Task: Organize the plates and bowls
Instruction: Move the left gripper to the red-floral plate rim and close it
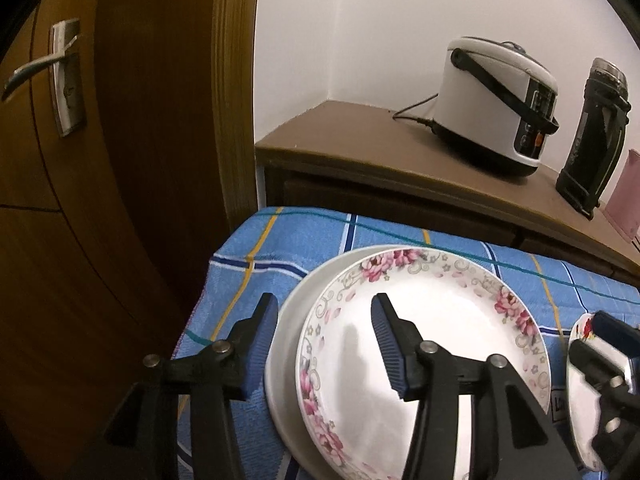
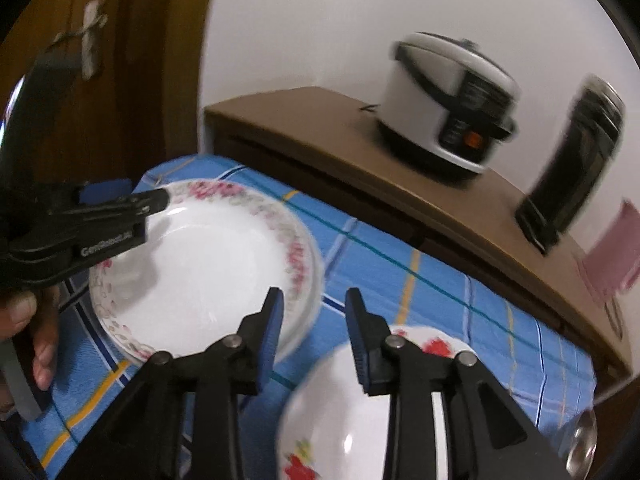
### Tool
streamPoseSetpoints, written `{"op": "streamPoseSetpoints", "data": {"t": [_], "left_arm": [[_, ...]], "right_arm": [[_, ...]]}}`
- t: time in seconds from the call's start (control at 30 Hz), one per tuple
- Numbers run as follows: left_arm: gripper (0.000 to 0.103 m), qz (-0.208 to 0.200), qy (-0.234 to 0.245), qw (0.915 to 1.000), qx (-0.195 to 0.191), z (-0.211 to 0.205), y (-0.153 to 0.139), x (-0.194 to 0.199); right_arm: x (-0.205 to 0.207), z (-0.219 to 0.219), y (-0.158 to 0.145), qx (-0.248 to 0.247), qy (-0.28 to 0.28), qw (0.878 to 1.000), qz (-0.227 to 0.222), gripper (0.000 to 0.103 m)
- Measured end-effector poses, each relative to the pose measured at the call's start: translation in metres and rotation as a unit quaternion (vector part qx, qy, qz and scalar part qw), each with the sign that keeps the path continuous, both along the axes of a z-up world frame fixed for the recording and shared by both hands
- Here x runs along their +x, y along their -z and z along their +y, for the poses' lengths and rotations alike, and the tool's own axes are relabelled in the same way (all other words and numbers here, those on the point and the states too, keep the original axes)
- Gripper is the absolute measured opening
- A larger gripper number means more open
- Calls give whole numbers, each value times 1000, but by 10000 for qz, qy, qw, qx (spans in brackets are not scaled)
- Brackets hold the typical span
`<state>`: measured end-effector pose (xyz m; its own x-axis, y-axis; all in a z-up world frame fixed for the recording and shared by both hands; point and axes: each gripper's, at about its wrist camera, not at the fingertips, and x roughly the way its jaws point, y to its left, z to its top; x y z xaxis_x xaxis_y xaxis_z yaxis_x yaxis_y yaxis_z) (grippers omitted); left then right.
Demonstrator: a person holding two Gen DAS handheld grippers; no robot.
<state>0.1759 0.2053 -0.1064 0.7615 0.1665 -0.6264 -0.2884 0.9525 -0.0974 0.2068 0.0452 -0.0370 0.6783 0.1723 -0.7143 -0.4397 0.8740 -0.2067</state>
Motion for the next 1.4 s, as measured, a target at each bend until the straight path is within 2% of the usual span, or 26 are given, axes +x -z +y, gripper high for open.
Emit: {"op": "streamPoseSetpoints", "data": {"t": [0.13, 0.23, 0.33, 0.5, 0.6, 0.7, 0.83, 1.1, 1.2, 1.4], "left_arm": [[52, -249, 107, 9996, 101, -7, -8, -5], [52, -528, 236, 9982, 155, -16, -17, -12], [52, -759, 434, 9960, 192, -29, -26, -19], [52, -928, 1180, 9886, 114, -76, -32, -33], [52, -847, 1772, 9803, 190, -110, -26, -38], [52, -757, 2431, 9669, 190, -140, -18, -43], [52, -592, 2891, 9554, 121, -155, -12, -41], [52, -118, 3156, 9475, -502, -152, 2, -36], [51, 4, 3226, 9445, -623, -153, 6, -33], [51, 61, 3180, 9456, -686, -151, 8, -31]], "right_arm": [[-4, -46, -10, 293, 648, 9974, -124, 31], [-8, -85, -14, 517, 1250, 9907, -147, 34], [-10, -110, -15, 628, 1615, 9848, -108, 35], [-13, -135, -4, 584, 1969, 9787, 81, 35], [-11, -143, 4, 543, 2145, 9749, 229, 35], [-14, -146, 10, 491, 2190, 9739, 327, 35], [-14, -144, 15, 426, 2174, 9741, 463, 35], [-12, -141, 27, 259, 2222, 9727, 619, 35], [-12, -140, 30, 234, 2217, 9725, 679, 35], [-13, -139, 38, 218, 2178, 9725, 802, 37]]}}
